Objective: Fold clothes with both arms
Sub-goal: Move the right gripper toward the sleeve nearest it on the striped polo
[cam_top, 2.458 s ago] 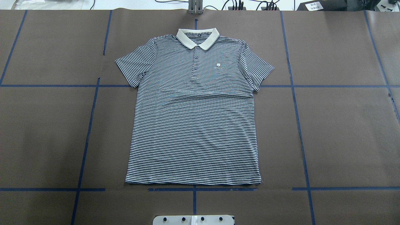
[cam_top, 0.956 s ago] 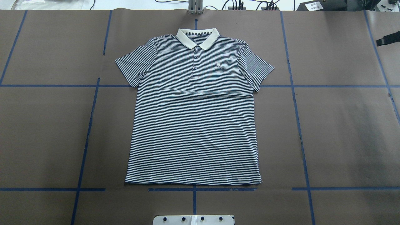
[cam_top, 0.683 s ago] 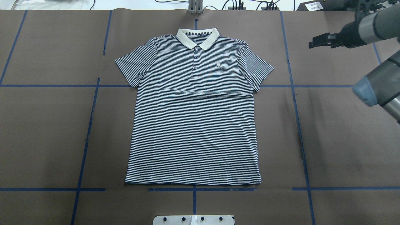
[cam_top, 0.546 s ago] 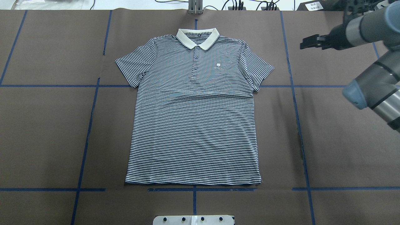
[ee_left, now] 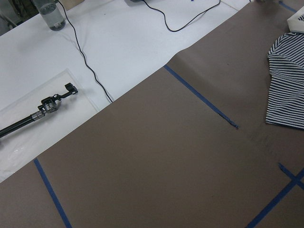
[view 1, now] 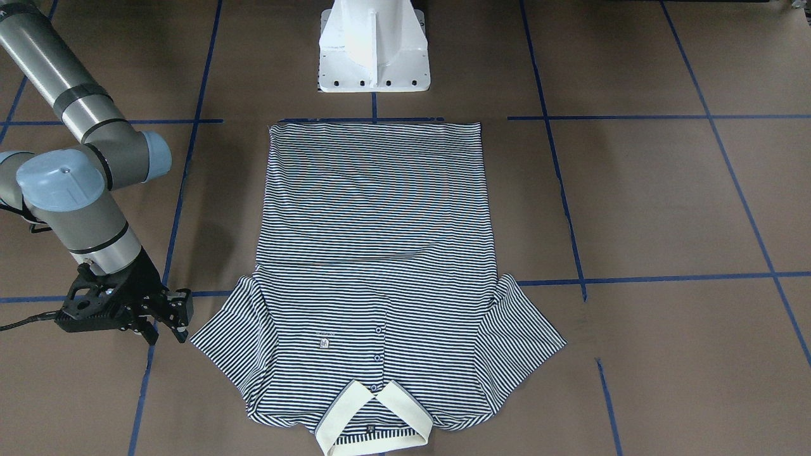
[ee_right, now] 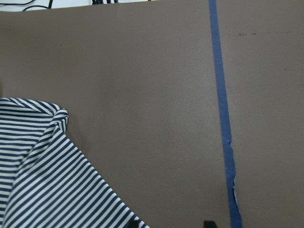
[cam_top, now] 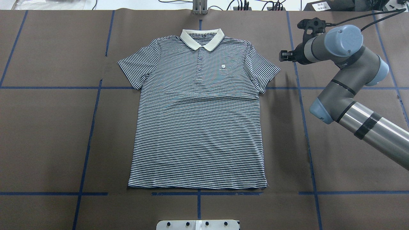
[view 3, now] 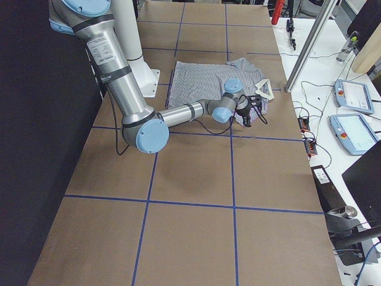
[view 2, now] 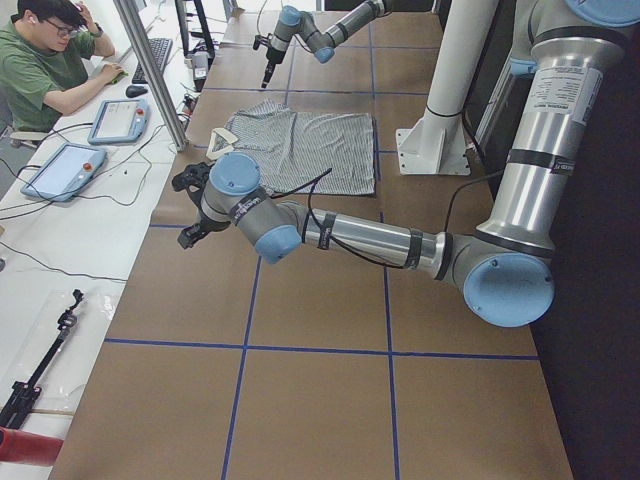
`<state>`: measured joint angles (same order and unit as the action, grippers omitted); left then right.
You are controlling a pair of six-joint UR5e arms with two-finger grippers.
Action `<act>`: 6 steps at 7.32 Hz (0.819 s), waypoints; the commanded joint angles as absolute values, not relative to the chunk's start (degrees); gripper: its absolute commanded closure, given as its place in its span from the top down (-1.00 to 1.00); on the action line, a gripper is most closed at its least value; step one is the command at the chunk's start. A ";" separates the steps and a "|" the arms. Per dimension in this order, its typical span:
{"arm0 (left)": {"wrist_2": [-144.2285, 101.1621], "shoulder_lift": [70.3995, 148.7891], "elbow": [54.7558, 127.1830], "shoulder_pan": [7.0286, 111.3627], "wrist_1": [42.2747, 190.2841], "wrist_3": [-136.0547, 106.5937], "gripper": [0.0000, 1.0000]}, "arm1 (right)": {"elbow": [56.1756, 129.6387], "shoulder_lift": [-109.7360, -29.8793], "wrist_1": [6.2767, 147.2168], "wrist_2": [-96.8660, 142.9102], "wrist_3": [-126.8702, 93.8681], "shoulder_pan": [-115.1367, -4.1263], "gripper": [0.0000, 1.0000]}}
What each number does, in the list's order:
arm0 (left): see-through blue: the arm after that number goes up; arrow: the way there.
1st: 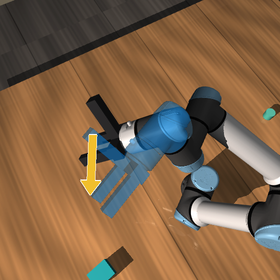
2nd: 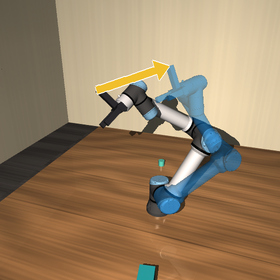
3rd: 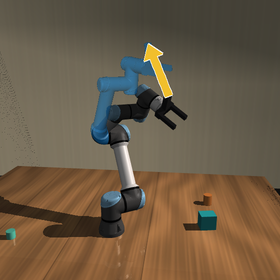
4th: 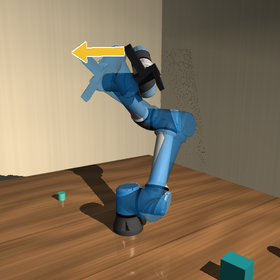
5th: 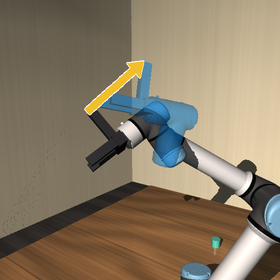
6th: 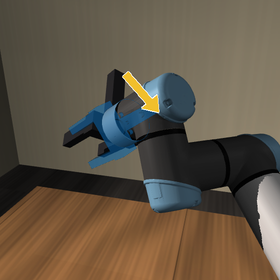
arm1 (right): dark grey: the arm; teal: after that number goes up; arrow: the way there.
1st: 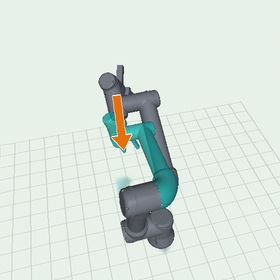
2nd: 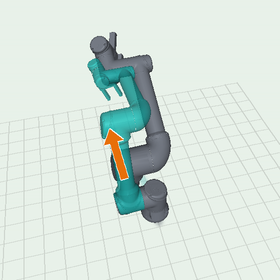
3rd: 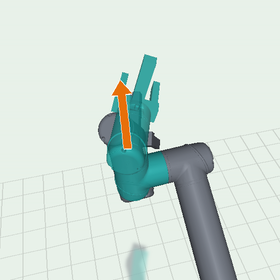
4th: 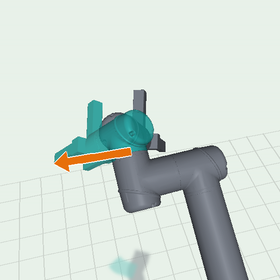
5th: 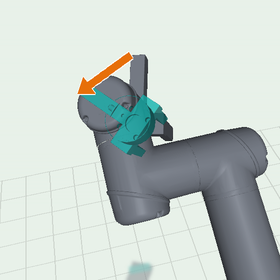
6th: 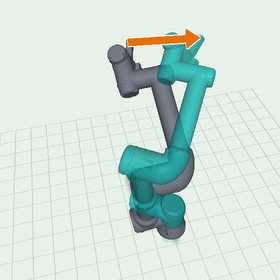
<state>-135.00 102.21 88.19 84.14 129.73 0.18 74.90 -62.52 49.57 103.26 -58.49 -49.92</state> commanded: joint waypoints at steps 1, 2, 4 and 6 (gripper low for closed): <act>-135.00 102.22 88.15 84.11 129.73 0.26 1.00 | 72.60 -60.82 49.75 99.95 -58.27 -47.47 0.01; -135.00 102.22 88.07 84.11 129.73 0.26 1.00 | 72.60 -60.82 49.83 99.67 -58.27 -46.85 -0.07; -135.00 102.22 88.07 84.02 129.81 0.26 1.00 | 72.60 -61.17 49.83 98.88 -57.83 -46.32 -0.19; -135.00 102.22 87.89 83.94 129.73 0.26 1.00 | 72.51 -61.35 49.92 98.88 -57.48 -46.14 -0.19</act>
